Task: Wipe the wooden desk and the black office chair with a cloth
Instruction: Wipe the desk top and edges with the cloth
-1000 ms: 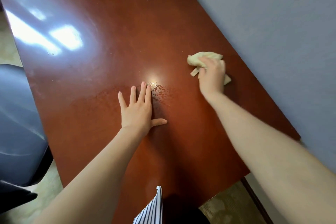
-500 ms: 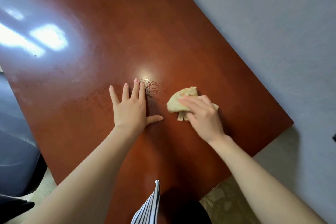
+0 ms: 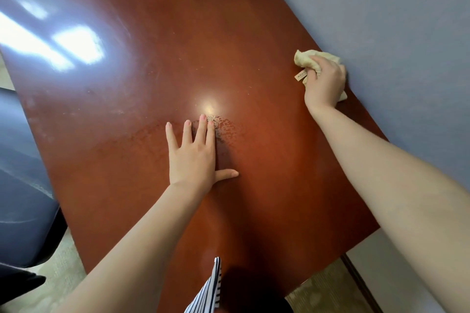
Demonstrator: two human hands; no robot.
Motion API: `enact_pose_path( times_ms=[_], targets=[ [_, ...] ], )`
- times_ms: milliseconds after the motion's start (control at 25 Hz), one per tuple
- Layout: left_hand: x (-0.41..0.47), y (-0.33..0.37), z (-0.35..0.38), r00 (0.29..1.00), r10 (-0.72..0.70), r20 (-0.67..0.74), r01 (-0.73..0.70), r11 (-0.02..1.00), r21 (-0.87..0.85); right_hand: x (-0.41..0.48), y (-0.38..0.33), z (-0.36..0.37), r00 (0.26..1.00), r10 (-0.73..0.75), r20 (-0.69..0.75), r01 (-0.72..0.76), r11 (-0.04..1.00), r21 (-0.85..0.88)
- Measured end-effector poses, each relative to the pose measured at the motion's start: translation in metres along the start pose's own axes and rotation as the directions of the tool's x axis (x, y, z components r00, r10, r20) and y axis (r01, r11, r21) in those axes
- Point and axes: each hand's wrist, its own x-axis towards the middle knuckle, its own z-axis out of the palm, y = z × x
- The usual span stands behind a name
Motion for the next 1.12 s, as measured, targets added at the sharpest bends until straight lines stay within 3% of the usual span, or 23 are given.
enact_pose_path(
  times_ms=[120, 280, 440, 600, 760, 800, 840, 960, 1120],
  targets=[
    [0.000, -0.001, -0.001, 1.000, 0.009, 0.006, -0.009, 1.000, 0.001, 0.011, -0.023, 0.022, 0.999, 0.050, -0.009, -0.050, 0.999, 0.003],
    [0.001, -0.002, 0.000, 1.000, 0.010, 0.005, -0.011, 1.000, 0.014, -0.010, -0.059, 0.040, 0.978, -0.141, 0.153, 0.133, 0.989, 0.061],
    [0.001, -0.002, -0.001, 1.000, -0.008, 0.019, 0.008, 1.000, 0.006, -0.068, -0.069, 0.033, 0.848, -0.448, 0.283, 0.395, 0.890, 0.228],
    [0.000, -0.001, -0.001, 0.999, -0.017, 0.033, 0.018, 1.000, -0.016, -0.115, -0.046, 0.005, 0.786, -0.545, 0.292, 0.464, 0.832, 0.304],
    [-0.001, -0.001, -0.002, 0.999, -0.015, 0.046, 0.016, 1.000, -0.007, -0.132, 0.001, -0.029, 0.602, -0.741, 0.298, 0.651, 0.672, 0.353],
    [0.000, -0.001, -0.003, 0.999, -0.013, 0.046, 0.014, 1.000, -0.008, -0.125, 0.013, -0.036, 0.592, -0.750, 0.296, 0.669, 0.662, 0.339],
    [0.000, -0.001, -0.004, 0.999, -0.009, 0.045, 0.010, 1.000, -0.011, -0.117, 0.023, -0.042, 0.625, -0.727, 0.286, 0.658, 0.687, 0.308],
    [0.002, 0.000, -0.004, 0.999, 0.003, 0.050, -0.001, 1.000, -0.027, -0.086, 0.041, -0.050, 0.813, -0.540, 0.220, 0.516, 0.842, 0.159],
    [-0.002, -0.003, -0.001, 1.000, 0.010, 0.012, -0.009, 0.998, -0.065, -0.045, 0.032, -0.039, 0.947, -0.286, 0.146, 0.281, 0.958, 0.055]
  ],
)
